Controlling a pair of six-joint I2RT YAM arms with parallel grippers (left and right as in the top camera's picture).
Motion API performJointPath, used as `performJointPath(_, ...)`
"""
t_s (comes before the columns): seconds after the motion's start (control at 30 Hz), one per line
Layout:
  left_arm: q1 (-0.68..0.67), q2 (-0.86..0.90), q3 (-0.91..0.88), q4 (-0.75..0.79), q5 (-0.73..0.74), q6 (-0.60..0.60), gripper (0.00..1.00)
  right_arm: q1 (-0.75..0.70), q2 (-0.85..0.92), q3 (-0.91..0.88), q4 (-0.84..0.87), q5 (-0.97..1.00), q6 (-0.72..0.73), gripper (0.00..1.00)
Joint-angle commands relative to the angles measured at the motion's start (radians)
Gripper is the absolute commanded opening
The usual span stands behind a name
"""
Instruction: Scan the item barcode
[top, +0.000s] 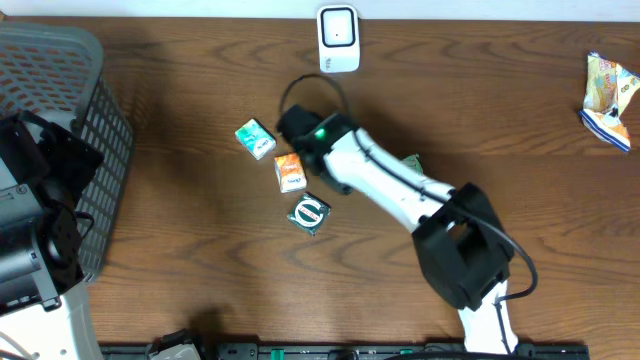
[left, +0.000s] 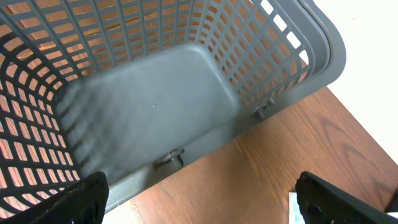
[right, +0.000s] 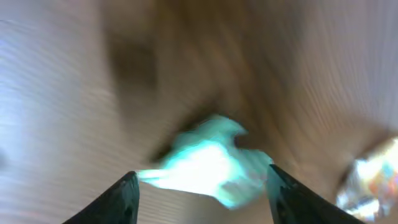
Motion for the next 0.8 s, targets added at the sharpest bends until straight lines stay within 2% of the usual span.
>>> performJointPath(0.0, 0.003, 0.000, 0.002, -0.004, -0.006, -0.008, 0.95, 0.077, -0.001, -0.002, 0.049, -0.057, -0.028, 0.59)
performJointPath(0.03, 0.003, 0.000, 0.002, -0.004, -0.006, -0.008, 0.95, 0.103, -0.001, 0.000, 0.074, -0.037, -0.028, 0.65)
performJointPath(0.1, 0.003, 0.000, 0.002, -0.004, -0.006, -0.008, 0.95, 0.125, -0.001, 0.003, 0.101, 0.050, -0.027, 0.85)
performJointPath(0.2, 0.003, 0.000, 0.002, -0.004, -0.006, -0.008, 0.95, 0.109, -0.001, 0.004, 0.088, 0.149, -0.028, 0.91)
performJointPath(0.33, 0.003, 0.000, 0.002, -0.004, -0.006, -0.008, 0.95, 0.040, -0.001, 0.004, 0.025, 0.149, -0.027, 0.94)
performJointPath(0.4, 0.003, 0.000, 0.002, -0.004, -0.006, -0.008, 0.95, -0.022, -0.001, 0.004, -0.007, 0.079, -0.027, 0.93)
performJointPath(0.47, 0.003, 0.000, 0.002, -0.004, -0.006, -0.008, 0.95, -0.114, -0.001, 0.004, -0.016, -0.091, -0.027, 0.92)
performJointPath(0.53, 0.003, 0.000, 0.002, -0.004, -0.006, -0.008, 0.95, -0.204, -0.001, 0.004, -0.009, -0.278, -0.027, 0.92)
performJointPath(0.63, 0.003, 0.000, 0.002, -0.004, -0.006, -0.008, 0.95, -0.383, -0.003, 0.004, -0.002, -0.621, -0.016, 0.87)
performJointPath(0.77, 0.003, 0.000, 0.002, -0.004, -0.006, -0.008, 0.95, -0.520, -0.008, 0.004, -0.017, -0.830, 0.034, 0.88)
